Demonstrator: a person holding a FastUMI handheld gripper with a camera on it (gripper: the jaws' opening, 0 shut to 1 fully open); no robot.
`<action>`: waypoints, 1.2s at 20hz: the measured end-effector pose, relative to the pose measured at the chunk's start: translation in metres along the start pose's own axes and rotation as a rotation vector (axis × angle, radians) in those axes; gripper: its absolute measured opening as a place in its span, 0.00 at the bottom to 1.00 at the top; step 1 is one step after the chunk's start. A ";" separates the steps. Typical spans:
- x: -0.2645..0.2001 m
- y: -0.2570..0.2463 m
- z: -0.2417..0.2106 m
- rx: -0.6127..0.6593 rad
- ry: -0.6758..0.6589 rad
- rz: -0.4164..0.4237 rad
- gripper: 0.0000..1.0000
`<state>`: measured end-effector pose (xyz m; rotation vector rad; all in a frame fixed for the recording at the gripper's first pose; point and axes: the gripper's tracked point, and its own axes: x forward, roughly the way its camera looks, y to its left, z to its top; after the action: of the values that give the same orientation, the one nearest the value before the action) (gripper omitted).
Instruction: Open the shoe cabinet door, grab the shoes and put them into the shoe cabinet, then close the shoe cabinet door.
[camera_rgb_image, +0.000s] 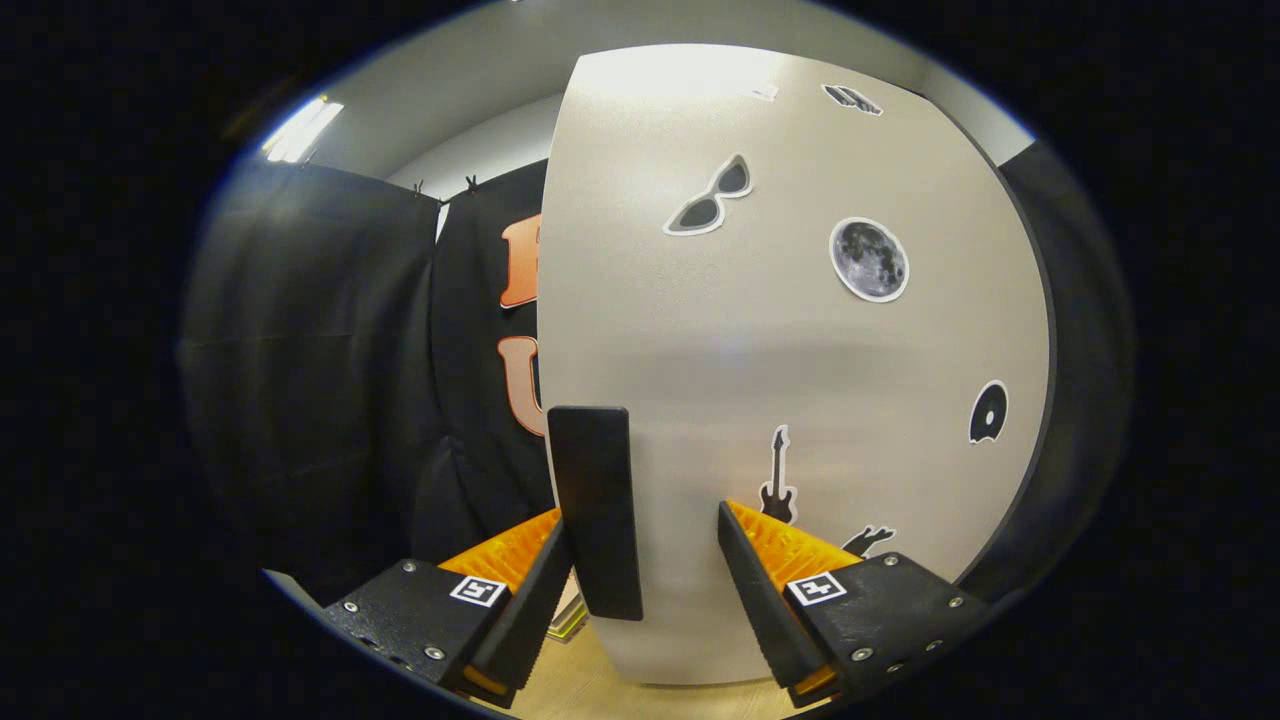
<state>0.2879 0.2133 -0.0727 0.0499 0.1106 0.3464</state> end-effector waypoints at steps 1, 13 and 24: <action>0.000 0.000 0.001 0.004 -0.002 -0.007 0.87; 0.001 -0.001 0.000 0.023 -0.011 -0.033 0.88; -0.071 -0.005 0.020 0.045 -0.029 -0.082 0.88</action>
<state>0.2253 0.1839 -0.0464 0.0949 0.0913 0.2616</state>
